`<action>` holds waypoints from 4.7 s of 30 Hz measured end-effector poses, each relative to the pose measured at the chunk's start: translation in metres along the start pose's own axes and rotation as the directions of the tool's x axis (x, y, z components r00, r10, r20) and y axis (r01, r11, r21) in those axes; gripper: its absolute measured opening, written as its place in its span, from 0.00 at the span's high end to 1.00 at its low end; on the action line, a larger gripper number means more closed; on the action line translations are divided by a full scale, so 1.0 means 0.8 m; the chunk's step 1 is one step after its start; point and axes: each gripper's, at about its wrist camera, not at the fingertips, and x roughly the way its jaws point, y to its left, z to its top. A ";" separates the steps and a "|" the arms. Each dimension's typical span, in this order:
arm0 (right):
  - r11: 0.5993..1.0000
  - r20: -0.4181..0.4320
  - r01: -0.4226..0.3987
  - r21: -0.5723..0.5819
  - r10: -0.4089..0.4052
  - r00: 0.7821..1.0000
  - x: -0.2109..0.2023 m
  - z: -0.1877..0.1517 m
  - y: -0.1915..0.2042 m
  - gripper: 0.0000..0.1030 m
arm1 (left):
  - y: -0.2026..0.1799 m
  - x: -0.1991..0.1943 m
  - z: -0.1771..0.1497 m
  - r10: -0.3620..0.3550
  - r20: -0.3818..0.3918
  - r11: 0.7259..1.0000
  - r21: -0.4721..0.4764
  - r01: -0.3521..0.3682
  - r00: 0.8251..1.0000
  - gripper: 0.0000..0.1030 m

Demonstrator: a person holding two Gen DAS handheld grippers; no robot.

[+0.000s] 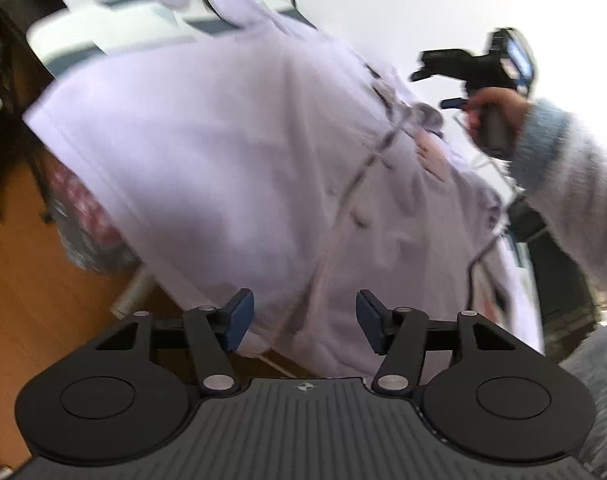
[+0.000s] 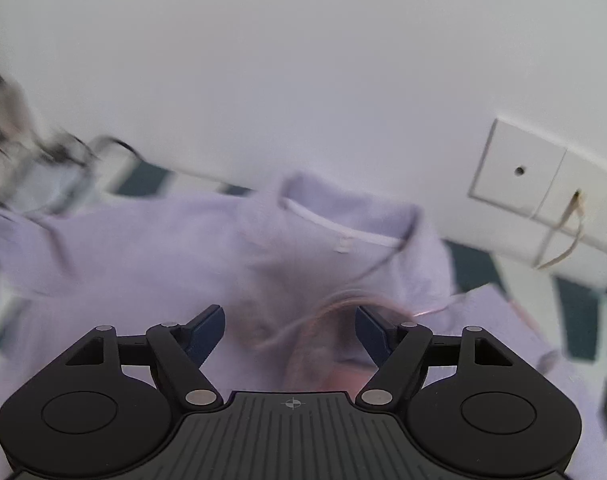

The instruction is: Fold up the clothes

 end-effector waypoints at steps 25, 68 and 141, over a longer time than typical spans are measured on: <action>0.869 -0.091 -0.431 0.242 0.463 0.882 -0.004 -0.065 0.000 0.93 | -0.038 0.000 -0.012 0.174 0.062 0.919 0.349 -0.185 0.983 0.71; 0.657 -0.134 -0.286 0.698 0.511 0.849 0.110 -0.020 -0.043 0.90 | -0.016 0.015 0.138 0.448 0.288 0.774 0.349 -0.529 0.846 0.85; 0.888 0.016 -0.323 0.327 0.336 0.942 0.016 0.026 -0.078 0.84 | -0.020 -0.039 0.021 0.230 0.166 0.961 0.115 -0.251 0.959 0.94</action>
